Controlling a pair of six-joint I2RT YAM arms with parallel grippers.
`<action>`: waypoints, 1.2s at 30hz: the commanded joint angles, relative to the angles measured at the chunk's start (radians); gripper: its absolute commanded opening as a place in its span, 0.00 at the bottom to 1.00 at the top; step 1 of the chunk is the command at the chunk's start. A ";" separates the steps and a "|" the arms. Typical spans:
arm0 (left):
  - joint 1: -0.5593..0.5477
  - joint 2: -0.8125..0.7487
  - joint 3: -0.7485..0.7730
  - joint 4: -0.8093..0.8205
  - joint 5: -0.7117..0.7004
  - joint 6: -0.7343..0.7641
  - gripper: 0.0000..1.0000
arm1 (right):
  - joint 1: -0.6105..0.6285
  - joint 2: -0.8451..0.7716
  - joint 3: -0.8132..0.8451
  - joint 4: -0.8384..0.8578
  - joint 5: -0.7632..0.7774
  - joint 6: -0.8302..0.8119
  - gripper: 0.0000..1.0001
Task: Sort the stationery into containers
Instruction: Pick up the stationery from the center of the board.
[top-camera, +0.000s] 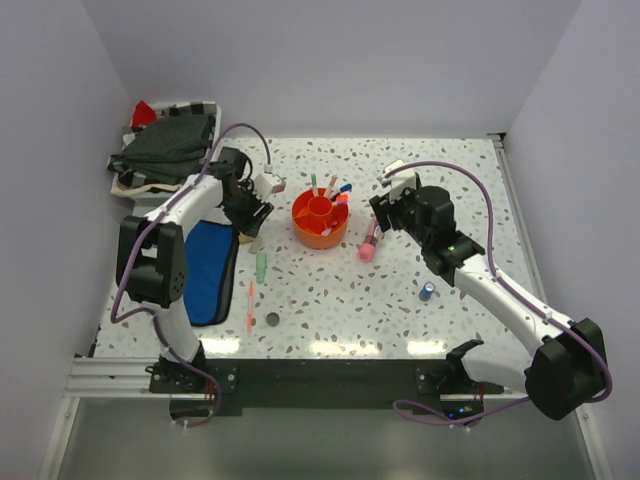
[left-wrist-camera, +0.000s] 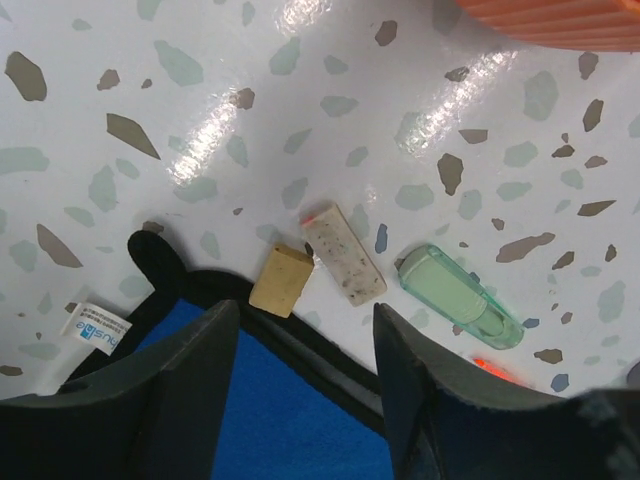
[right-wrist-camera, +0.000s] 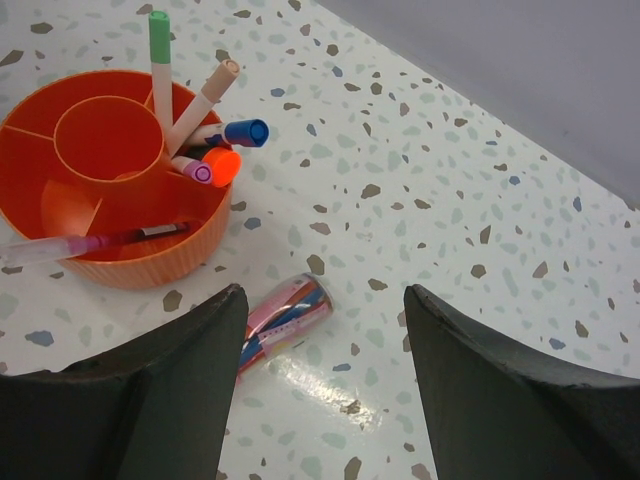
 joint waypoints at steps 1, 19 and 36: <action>0.004 0.013 0.022 -0.027 -0.036 0.051 0.59 | -0.005 -0.031 0.008 0.011 -0.001 -0.016 0.68; 0.006 0.074 -0.062 0.042 -0.078 0.229 0.47 | -0.009 -0.008 0.011 0.012 -0.011 -0.005 0.68; 0.004 -0.010 0.100 -0.122 0.071 0.220 0.14 | -0.018 0.012 0.019 0.024 0.001 -0.025 0.68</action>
